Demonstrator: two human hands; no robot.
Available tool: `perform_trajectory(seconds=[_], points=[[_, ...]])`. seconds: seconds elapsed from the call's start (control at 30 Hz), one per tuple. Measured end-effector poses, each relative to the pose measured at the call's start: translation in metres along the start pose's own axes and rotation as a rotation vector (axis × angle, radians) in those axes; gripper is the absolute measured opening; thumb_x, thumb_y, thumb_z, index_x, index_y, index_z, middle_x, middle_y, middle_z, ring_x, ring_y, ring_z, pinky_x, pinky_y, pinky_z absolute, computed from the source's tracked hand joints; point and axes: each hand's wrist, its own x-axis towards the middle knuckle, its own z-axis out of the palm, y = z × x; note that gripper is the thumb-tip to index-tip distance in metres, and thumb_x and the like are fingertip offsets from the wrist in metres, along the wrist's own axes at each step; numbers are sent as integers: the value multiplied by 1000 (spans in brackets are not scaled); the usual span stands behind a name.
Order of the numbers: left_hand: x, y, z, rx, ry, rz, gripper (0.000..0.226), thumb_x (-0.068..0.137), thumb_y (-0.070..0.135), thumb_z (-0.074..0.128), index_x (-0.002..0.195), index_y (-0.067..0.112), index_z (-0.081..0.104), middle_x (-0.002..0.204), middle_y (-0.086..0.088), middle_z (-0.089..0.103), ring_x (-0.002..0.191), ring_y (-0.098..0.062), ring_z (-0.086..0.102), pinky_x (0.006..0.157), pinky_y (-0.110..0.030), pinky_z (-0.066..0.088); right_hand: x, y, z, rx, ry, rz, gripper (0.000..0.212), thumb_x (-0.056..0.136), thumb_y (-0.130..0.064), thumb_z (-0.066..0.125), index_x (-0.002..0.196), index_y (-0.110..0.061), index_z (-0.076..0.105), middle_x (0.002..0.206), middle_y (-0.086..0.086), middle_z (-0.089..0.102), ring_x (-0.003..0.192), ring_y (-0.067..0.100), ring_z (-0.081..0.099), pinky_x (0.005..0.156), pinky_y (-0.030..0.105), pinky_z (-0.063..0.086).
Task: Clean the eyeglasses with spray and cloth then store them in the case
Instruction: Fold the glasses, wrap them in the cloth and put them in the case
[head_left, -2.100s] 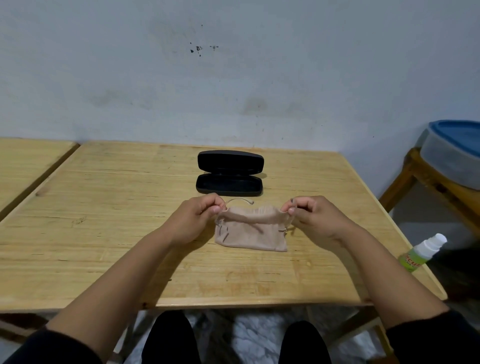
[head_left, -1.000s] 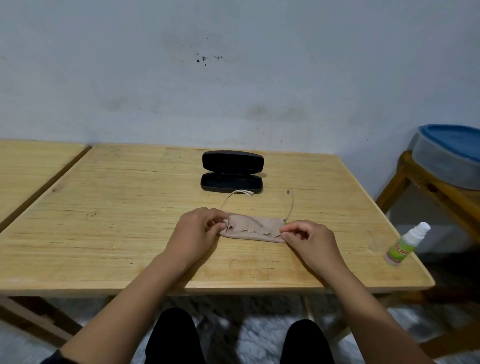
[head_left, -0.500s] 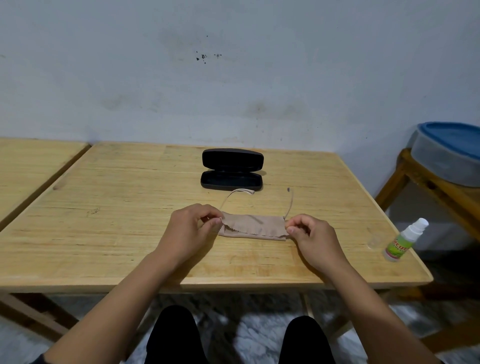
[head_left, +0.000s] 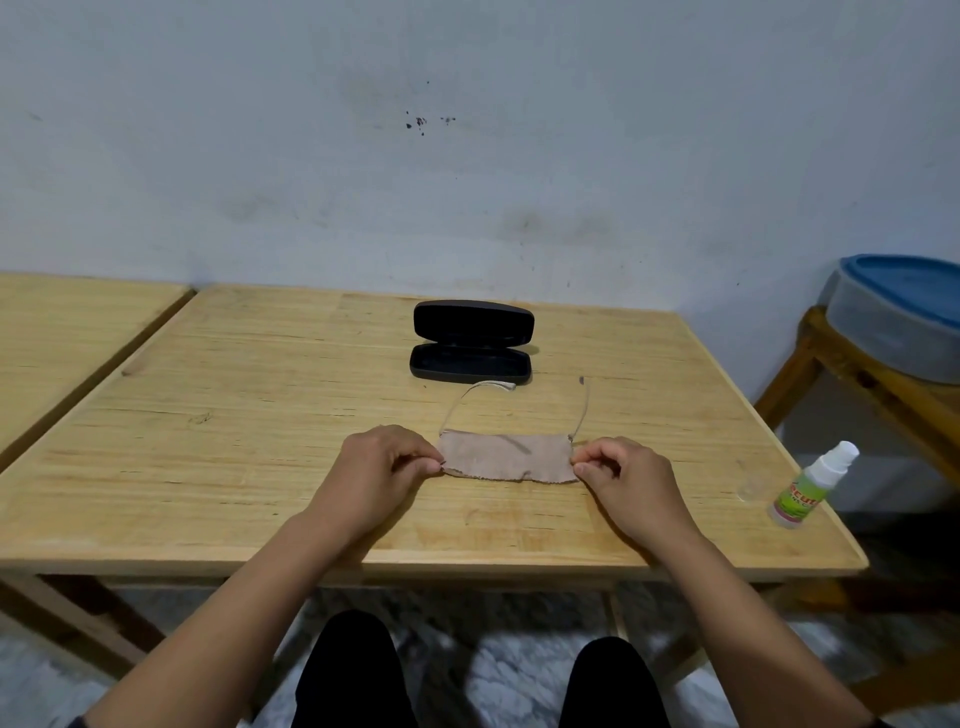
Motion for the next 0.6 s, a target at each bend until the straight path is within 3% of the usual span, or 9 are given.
perform_trajectory(seconds=[0.13, 0.23, 0.37, 0.6], points=[[4, 7, -4, -37, 97, -104, 13, 81, 27, 67, 93, 24, 70, 80, 14, 63, 71, 2, 55, 65, -8, 37, 4, 2, -4, 120, 99, 49, 13, 84, -16, 65, 95, -19, 71, 85, -5, 66, 76, 1, 55, 61, 8, 38], [9, 18, -5, -71, 174, -125, 20, 83, 23, 66, 103, 26, 66, 77, 18, 57, 70, 8, 52, 67, -9, 41, 9, 2, -5, 242, 153, 86, 18, 84, -16, 66, 101, -19, 70, 86, -6, 66, 80, 1, 57, 64, 9, 39], [18, 22, 2, -142, 180, -132, 17, 84, 21, 64, 100, 28, 68, 80, 22, 60, 75, 13, 54, 68, -2, 39, 16, 2, 1, 307, 113, 92, 16, 84, -16, 66, 99, -19, 71, 92, -9, 67, 82, -9, 54, 67, 5, 37], [24, 18, 6, -247, 176, -124, 14, 84, 15, 65, 91, 25, 72, 86, 21, 65, 84, 20, 54, 71, 4, 36, 30, 4, 1, 228, -1, 15, 10, 81, -18, 69, 90, -18, 74, 89, -9, 66, 84, -3, 55, 64, 0, 39]])
